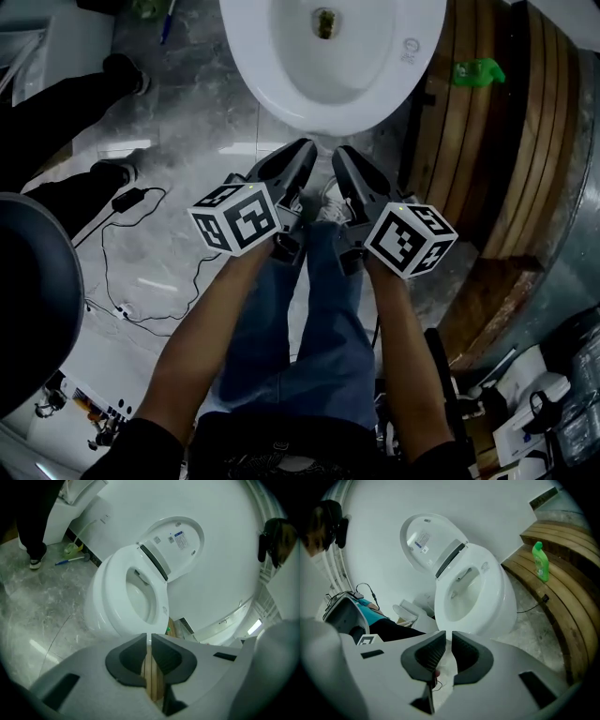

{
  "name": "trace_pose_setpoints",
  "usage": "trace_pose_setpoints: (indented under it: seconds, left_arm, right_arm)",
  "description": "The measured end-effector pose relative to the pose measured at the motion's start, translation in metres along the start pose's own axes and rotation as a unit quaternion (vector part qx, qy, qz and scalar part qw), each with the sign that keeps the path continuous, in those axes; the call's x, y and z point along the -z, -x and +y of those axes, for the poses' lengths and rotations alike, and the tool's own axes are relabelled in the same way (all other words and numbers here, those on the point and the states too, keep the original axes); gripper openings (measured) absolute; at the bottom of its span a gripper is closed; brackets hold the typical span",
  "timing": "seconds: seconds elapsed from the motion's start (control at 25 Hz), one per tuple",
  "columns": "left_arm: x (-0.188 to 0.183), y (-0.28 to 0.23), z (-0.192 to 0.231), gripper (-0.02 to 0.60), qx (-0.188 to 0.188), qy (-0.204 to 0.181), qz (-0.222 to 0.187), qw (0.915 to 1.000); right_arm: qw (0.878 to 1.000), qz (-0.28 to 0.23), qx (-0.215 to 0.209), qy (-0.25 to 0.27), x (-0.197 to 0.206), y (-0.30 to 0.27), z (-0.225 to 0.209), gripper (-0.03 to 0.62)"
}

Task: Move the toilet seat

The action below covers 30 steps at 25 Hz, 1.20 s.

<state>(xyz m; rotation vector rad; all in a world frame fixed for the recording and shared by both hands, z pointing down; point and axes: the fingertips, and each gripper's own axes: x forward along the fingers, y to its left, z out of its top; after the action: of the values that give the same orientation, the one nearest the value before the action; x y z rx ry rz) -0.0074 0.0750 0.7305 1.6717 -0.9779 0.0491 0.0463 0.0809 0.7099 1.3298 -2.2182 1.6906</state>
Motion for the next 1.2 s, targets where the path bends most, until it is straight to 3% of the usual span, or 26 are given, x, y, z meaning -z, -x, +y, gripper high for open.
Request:
trace_pose_setpoints:
  seconds: [0.08,0.16,0.44,0.72,0.88,1.08,1.2]
  left_arm:
    - [0.0,-0.004,0.01,0.017,0.005,0.005,-0.003,1.0]
    - [0.001,-0.008,0.019,0.022,0.01,0.007,-0.003,0.9999]
    - [0.005,-0.015,0.04,0.169,0.046,0.044,-0.015,0.9979]
    - [-0.006,-0.018,0.045,0.216,0.066,0.063,-0.028,0.9955]
    - [-0.008,-0.025,0.047,0.224,0.072,0.078,-0.025,0.994]
    - [-0.01,-0.031,0.049,0.218,0.068,0.089,-0.018,0.9935]
    - [-0.01,-0.027,0.049,0.183,0.058,0.084,-0.01,0.9948]
  right_arm:
    - [1.0,-0.009,0.002,-0.019,0.005,-0.005,-0.01,0.034]
    - [0.999,-0.014,-0.003,-0.038,0.01,-0.011,-0.019,0.131]
    - [0.997,-0.033,-0.003,-0.069,0.021,-0.025,-0.04,0.15]
    - [0.989,-0.08,-0.028,-0.119,0.012,-0.039,-0.042,0.225]
    - [0.987,-0.094,-0.051,-0.117,0.001,-0.046,-0.04,0.227]
    - [0.978,-0.097,-0.024,-0.183,0.003,-0.043,-0.062,0.224]
    - [0.977,-0.092,-0.008,-0.194,0.006,-0.04,-0.063,0.19]
